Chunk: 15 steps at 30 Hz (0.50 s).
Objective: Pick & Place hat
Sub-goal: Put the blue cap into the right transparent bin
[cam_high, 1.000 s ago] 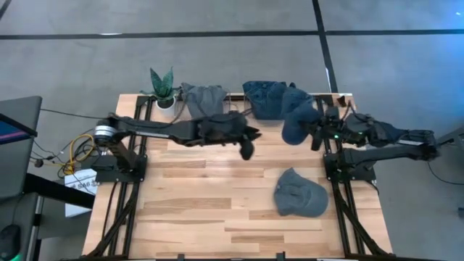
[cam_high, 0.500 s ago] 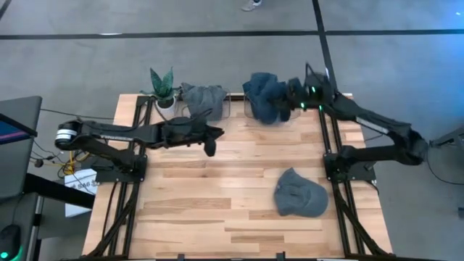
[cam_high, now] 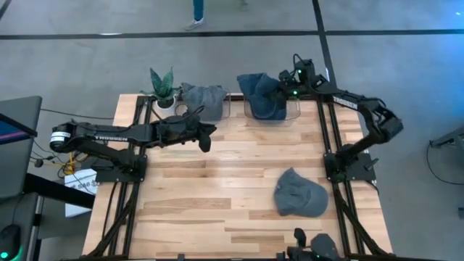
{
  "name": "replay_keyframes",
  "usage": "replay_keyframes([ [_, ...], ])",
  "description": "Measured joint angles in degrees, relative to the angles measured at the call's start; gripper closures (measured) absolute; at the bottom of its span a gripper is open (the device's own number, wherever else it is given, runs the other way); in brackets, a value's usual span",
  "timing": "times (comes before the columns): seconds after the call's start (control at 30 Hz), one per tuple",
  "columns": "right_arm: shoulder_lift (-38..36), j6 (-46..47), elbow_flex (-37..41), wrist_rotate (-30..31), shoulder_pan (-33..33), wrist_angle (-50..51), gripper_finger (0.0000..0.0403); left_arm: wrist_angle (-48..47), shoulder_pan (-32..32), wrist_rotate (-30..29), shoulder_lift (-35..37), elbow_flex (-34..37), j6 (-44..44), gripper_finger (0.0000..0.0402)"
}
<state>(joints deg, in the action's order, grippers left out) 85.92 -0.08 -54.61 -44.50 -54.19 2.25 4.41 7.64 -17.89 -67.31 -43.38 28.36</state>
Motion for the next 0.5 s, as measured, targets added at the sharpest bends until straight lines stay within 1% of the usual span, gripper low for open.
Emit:
replay_keyframes([
  [0.07,1.4,-2.8,0.0,1.0,-0.2,0.7,0.0400,-0.1,0.7,1.2,0.0,0.0,0.0,0.0347],
  [0.13,1.4,-5.9,0.0,3.5,0.3,1.0,0.0400,-0.5,1.4,2.2,0.0,0.0,0.5,0.0347],
  [0.23,0.2,-12.5,0.0,9.2,1.2,3.7,0.0395,-1.0,1.9,2.6,0.0,0.0,1.3,0.0347],
  [0.3,-0.1,-15.1,0.0,12.3,1.4,6.3,0.0390,-0.9,2.0,2.5,0.0,0.0,1.8,0.0347],
  [0.5,1.5,-19.6,0.0,15.7,1.3,15.6,0.0370,-0.4,2.0,2.6,0.0,0.0,2.8,0.0347],
])
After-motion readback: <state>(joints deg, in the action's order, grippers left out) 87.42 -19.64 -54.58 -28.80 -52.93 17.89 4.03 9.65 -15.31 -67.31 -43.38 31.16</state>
